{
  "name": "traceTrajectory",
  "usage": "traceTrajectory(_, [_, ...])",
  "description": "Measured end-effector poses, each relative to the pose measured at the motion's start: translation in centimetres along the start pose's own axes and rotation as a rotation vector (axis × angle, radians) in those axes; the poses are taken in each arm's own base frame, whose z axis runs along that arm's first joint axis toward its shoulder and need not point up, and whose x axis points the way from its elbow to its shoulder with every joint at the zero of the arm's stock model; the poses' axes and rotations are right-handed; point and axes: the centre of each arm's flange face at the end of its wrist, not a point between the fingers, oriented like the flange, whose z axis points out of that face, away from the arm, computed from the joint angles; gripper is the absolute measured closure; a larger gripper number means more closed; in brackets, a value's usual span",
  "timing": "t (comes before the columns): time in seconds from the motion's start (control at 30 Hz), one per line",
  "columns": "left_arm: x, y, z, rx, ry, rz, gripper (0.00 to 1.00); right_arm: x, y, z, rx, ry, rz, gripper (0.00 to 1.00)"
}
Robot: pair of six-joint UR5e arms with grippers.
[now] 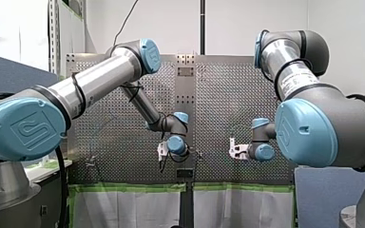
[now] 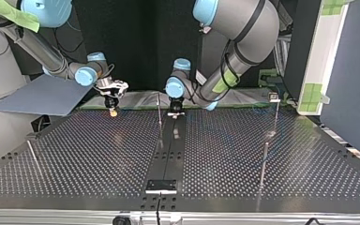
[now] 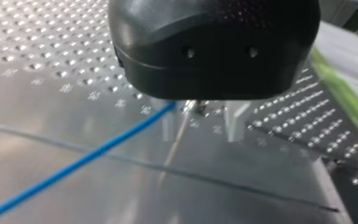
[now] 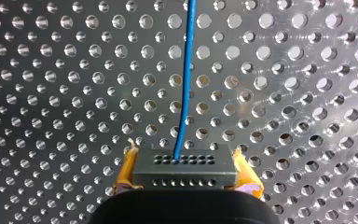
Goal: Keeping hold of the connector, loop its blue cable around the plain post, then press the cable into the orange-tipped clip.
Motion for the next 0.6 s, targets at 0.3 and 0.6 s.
traceTrajectory(0.3, [0.5,-0.5,-0.7,0.031,0.05,0.075,0.01,-0.1,0.0,-0.1,-0.001,-0.01,0.002,1.0])
traceTrajectory(0.6, [1.4,-1.6,-2.8,0.04,0.117,0.179,0.01,-0.2,-0.1,-0.2,0.0,-0.02,0.005,1.0])
